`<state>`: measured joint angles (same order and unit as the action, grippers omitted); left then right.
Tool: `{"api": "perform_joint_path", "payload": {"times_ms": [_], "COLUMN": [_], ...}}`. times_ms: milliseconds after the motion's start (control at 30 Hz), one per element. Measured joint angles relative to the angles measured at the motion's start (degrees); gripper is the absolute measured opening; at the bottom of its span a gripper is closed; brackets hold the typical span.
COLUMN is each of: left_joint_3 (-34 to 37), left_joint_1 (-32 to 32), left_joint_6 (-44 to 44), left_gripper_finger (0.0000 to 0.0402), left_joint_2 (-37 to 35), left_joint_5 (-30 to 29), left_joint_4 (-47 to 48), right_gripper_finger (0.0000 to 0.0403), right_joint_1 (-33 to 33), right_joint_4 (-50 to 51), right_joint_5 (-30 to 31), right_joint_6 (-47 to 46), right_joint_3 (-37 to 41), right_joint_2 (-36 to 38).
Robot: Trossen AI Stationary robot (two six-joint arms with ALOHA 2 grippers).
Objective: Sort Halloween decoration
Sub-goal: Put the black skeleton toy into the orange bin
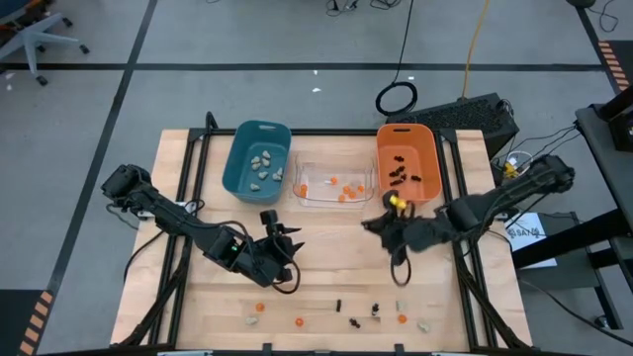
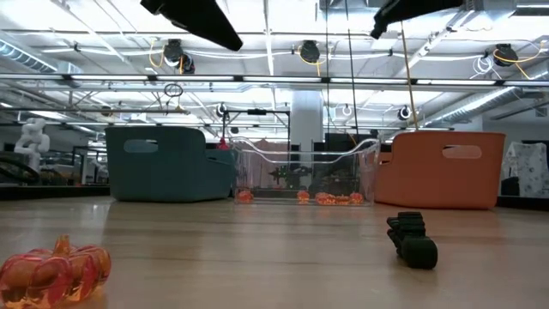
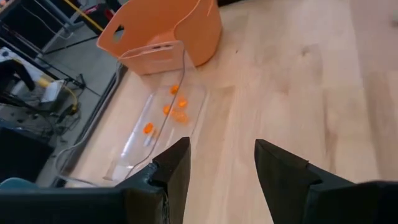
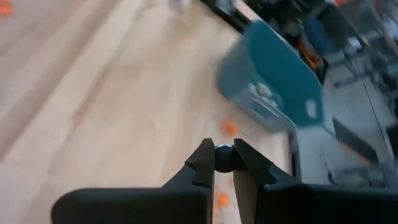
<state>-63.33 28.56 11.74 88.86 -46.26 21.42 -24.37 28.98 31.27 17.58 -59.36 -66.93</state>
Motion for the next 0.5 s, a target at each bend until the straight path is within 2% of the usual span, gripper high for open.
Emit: {"api": "perform_joint_path", "payload": {"times_ms": [167,300,500], "left_joint_3": [0.0,0.0,0.0], "left_joint_1": [0.0,0.0,-0.4], "left_joint_6": [0.1,0.0,0.0], "left_gripper_finger": [0.0173,0.0173,0.0173], "left_joint_2": [0.0,0.3,0.3], "left_joint_5": [1.5,1.5,1.5], "left_joint_4": [-3.8,-4.8,-4.7], "right_gripper_finger": [0.0013,0.0012,0.0012], "right_joint_1": [7.4,16.8,31.8], "right_joint_4": [5.0,11.8,18.3], "right_joint_5": [-0.1,-5.7,-12.0], "right_joint_6": [-3.2,-6.9,-10.3], "right_joint_3": [0.0,-1.1,-2.3], "right_joint_2": [5.8,8.6,8.4]}}
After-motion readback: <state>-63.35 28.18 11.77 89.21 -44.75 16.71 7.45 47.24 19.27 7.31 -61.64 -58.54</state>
